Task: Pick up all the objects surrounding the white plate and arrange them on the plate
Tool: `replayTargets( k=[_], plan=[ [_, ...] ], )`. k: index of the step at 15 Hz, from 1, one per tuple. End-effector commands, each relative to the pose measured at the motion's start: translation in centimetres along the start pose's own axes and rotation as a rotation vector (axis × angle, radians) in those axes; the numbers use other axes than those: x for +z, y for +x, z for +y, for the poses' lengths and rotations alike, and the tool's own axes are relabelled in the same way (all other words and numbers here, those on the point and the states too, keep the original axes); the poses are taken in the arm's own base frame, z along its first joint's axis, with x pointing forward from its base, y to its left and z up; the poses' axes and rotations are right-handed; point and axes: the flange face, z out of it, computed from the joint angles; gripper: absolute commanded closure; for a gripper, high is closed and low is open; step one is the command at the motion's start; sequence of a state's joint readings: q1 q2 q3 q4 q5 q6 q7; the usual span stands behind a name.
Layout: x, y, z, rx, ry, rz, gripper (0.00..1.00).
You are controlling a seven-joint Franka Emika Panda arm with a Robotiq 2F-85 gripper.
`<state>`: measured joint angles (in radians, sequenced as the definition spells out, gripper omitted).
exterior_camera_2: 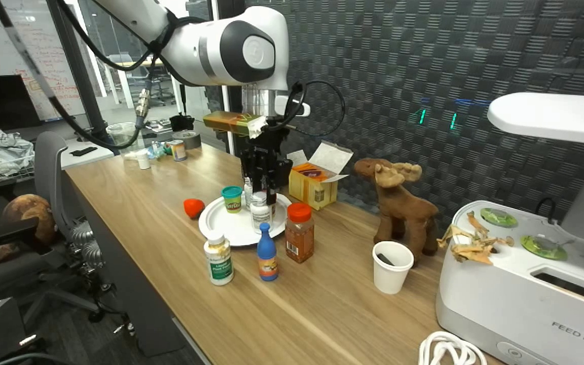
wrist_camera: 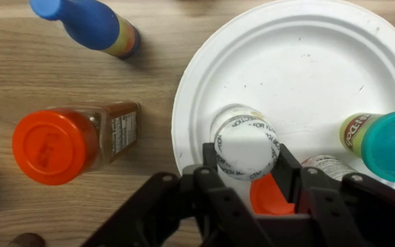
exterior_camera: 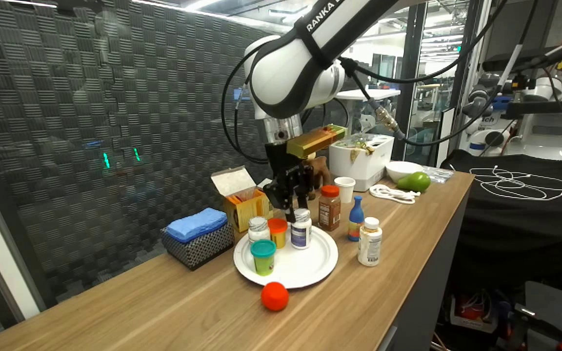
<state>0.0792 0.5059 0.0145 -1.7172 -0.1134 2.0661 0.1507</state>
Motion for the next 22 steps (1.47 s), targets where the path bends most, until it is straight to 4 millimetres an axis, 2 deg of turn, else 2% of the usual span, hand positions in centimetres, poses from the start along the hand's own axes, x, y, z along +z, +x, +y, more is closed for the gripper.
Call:
replayTargets(
  k=[1, 3, 6, 10, 14, 16, 18, 20, 22],
  plan=[
    [-0.5, 0.9, -0.3, 0.005, -0.027, -0.005, 0.31],
    [-0.7, 0.6, -0.5, 0.006, -0.038, 0.003, 0.23],
    [-1.9, 0.0, -0.8, 0.01, -0.07, 0.027, 0.01],
    [-6.9, -3.5, -1.9, 0.025, -0.081, 0.094, 0.0],
    [-11.2, -9.5, -3.0, 0.1, -0.063, 0.154, 0.01],
    [-11.9, -12.6, -2.8, 0.166, -0.047, 0.167, 0.0],
    [-11.4, -15.0, -1.9, 0.241, -0.014, 0.174, 0.0],
    [-10.3, -16.6, -0.8, 0.296, 0.003, 0.2, 0.0],
    [-8.4, -17.3, 0.6, 0.313, 0.003, 0.224, 0.0]
  ],
)
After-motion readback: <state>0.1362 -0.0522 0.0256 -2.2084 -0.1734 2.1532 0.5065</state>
